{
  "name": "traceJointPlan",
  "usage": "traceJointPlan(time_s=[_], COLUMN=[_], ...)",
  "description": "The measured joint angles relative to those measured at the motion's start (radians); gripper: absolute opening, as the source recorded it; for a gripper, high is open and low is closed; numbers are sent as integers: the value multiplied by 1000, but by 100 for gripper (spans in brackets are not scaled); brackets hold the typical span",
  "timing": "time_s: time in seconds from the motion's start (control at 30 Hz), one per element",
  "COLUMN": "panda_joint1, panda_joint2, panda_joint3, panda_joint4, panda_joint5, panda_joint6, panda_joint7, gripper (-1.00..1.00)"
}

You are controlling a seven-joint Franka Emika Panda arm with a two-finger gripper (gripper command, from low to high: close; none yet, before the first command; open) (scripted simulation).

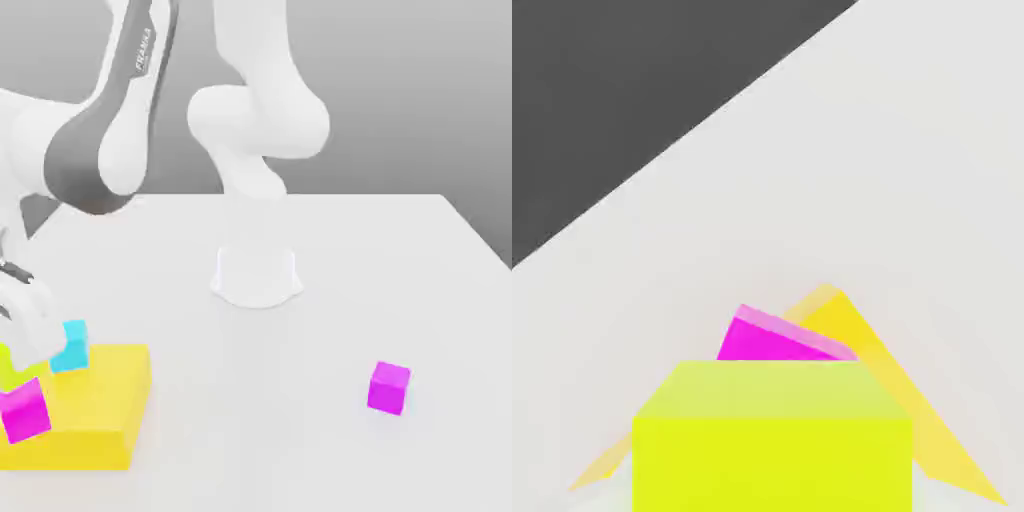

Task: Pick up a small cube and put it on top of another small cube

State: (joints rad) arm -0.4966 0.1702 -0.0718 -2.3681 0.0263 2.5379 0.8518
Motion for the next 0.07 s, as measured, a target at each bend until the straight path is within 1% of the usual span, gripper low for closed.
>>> traceJointPlan(time_s=[0.07], panda_joint1=[0], panda_joint2=[0], panda_joint3=[0], panda_joint4=[0], panda_joint5=[0], panda_joint6=[0], panda_joint7=[0], gripper=[100])
